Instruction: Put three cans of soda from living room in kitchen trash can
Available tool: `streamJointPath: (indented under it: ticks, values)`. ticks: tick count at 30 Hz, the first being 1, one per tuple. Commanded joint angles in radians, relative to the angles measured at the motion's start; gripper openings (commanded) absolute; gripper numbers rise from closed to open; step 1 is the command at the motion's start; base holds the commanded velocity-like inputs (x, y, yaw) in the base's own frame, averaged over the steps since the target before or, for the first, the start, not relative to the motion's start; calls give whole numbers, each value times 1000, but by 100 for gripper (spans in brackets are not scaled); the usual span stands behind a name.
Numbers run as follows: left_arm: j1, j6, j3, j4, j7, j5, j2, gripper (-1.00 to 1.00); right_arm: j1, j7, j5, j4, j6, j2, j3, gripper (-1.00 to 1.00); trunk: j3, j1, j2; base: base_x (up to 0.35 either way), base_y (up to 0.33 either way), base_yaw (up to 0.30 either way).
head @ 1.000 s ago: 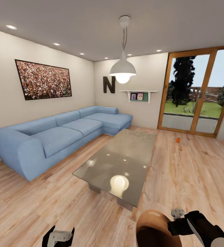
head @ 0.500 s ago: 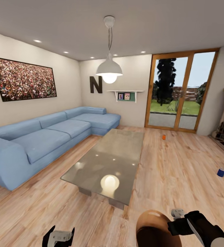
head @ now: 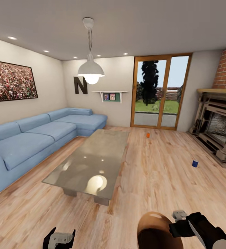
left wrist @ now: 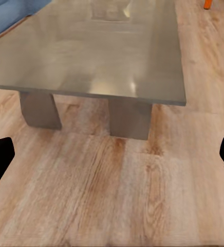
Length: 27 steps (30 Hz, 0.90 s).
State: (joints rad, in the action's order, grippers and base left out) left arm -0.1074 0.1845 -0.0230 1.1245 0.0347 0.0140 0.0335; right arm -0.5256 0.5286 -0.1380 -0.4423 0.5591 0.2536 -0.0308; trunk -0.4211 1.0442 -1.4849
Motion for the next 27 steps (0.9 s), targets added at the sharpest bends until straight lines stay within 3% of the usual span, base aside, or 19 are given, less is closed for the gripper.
streamJointPath:
  ticks: [1,7,10,12,13,17,18,19,20,23,27]
  values:
    - [0,0,0,0,1,0,1,100,-1,7,18,0,5,0,3,-100,0,0,0,-29,46,-249]
    - [4,-32,4,-28,41,-1,2,100,-1,6,18,0,5,-4,2,-100,0,0,0,58,91,-236]
    - [33,-125,8,-90,76,-2,3,100,-1,6,18,0,5,-6,2,-100,0,0,0,177,138,-205]
    - [107,-247,10,-140,91,-3,4,100,-1,7,18,0,5,-7,2,-100,0,0,0,215,156,-180]
    - [170,-339,12,-181,97,-5,4,100,-1,7,18,0,5,-8,1,-100,0,0,0,222,161,-168]
    - [321,-501,15,-289,110,-6,3,100,-1,8,18,0,6,-9,1,-100,0,0,0,233,166,-159]
    - [413,-559,16,-358,113,-6,2,100,-1,10,19,-2,9,-10,1,-100,0,0,0,211,147,-147]
    - [454,-581,16,-388,114,-6,1,100,-1,10,20,-3,10,-10,1,-100,0,0,0,179,124,-140]
    - [551,-619,15,-477,113,-6,2,100,-1,12,21,-7,15,-10,2,-100,0,0,0,92,64,-97]
    - [616,-614,15,-562,115,-10,5,100,-6,14,21,-11,37,-11,11,-100,0,0,0,57,39,-60]
    - [649,-533,17,-613,121,-9,20,100,-37,15,22,-26,112,-15,23,-100,0,0,0,20,14,-21]
